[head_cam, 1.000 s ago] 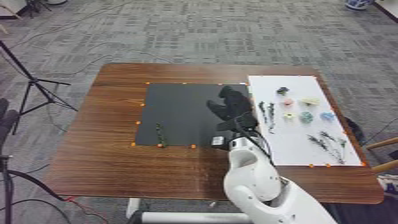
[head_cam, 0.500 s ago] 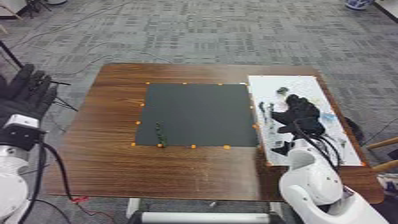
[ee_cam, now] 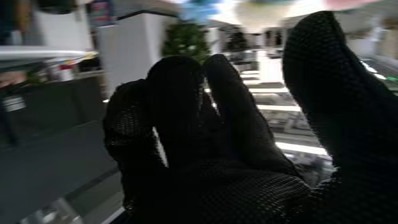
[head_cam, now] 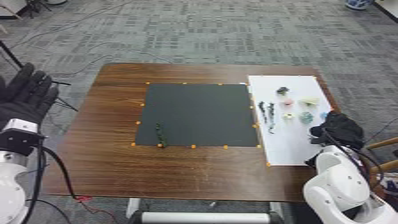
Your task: Arrange flowers
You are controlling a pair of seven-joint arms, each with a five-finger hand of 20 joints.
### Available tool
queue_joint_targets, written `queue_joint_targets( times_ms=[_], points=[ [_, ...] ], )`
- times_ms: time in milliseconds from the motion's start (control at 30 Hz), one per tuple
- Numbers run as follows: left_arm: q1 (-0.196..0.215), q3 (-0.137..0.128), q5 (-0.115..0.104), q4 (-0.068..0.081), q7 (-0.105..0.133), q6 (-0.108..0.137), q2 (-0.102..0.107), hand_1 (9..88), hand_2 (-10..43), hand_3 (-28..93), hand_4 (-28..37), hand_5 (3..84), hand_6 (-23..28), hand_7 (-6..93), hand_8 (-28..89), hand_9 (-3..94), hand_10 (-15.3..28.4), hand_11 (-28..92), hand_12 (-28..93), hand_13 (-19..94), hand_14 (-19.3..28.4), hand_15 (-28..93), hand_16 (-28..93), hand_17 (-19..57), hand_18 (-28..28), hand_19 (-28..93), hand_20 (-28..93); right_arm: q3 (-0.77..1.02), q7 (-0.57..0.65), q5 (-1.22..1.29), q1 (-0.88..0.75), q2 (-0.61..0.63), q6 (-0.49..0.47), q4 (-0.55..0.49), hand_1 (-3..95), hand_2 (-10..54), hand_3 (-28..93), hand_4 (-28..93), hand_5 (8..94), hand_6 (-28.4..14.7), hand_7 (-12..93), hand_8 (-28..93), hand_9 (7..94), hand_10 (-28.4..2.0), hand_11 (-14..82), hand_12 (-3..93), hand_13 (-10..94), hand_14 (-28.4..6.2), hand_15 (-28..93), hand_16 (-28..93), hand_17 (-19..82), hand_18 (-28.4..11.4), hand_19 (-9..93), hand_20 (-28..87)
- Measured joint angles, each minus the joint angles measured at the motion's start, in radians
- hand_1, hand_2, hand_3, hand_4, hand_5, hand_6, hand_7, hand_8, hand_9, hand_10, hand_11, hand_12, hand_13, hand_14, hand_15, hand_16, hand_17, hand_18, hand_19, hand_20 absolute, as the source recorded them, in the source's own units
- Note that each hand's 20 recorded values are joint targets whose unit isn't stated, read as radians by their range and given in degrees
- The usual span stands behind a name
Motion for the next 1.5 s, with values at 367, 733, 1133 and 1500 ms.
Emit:
queue_joint_targets(
  times_ms=[367, 733, 1133, 1500],
  points=[
    [0.046, -0.019, -0.003, -0.006, 0.012, 0.000, -0.017, 22.7, 17.8, 67, -28.3, 34.7, 6.5, 4.1, -7, 30.1, 10.9, 7, 9, 18, 8.4, 12, -5, -2.4, 4.7, 12, 8, 0.069, 0.033, 0.046, -0.028, 0.006, -0.122, 0.044, 49.0, -9.5, 72, -28, 63.2, -10.7, 12, -8, 60.6, -20.8, 15.4, 15.3, 67, -14.0, 77, 25, 35, -28.4, 89, 37],
    [0.037, -0.013, -0.002, -0.006, 0.009, 0.000, -0.017, 22.7, 17.7, 67, -28.3, 34.6, 6.5, 4.1, -7, 30.1, 11.0, 7, 9, 18, 8.5, 12, -5, -2.5, 4.7, 12, 8, 0.054, 0.042, 0.041, -0.023, -0.001, -0.079, 0.090, 61.2, -9.5, 64, -28, 78.4, -2.5, 28, 16, 84.6, -11.6, 12.4, 38.6, 77, -9.9, 75, 30, 41, -28.1, 92, 36],
    [0.044, -0.026, 0.000, -0.006, 0.002, 0.000, -0.017, 22.8, 17.7, 67, -28.3, 34.6, 6.5, 4.0, -7, 30.0, 11.0, 7, 9, 18, 8.6, 12, -5, -2.5, 4.7, 12, 8, 0.034, 0.061, 0.008, -0.024, 0.008, 0.008, 0.064, 61.6, -9.5, 66, -28, 81.3, -1.5, 29, 16, 91.4, -9.6, 21.2, 45.9, 85, -6.3, 70, 33, 45, -27.7, 93, 35],
    [0.085, -0.060, -0.001, -0.019, 0.010, 0.001, -0.026, 22.7, 17.6, 67, -28.3, 34.6, 6.5, 4.0, -7, 30.0, 11.0, 7, 9, 18, 8.6, 12, -5, -2.5, 4.7, 12, 8, 0.005, 0.032, 0.081, -0.011, 0.065, 0.210, -0.153, 60.9, -9.5, 68, -27, 83.0, -2.5, 28, 18, 91.6, -8.6, 28.1, 47.0, 88, -3.9, 69, 35, 49, -27.0, 93, 38]
  ],
)
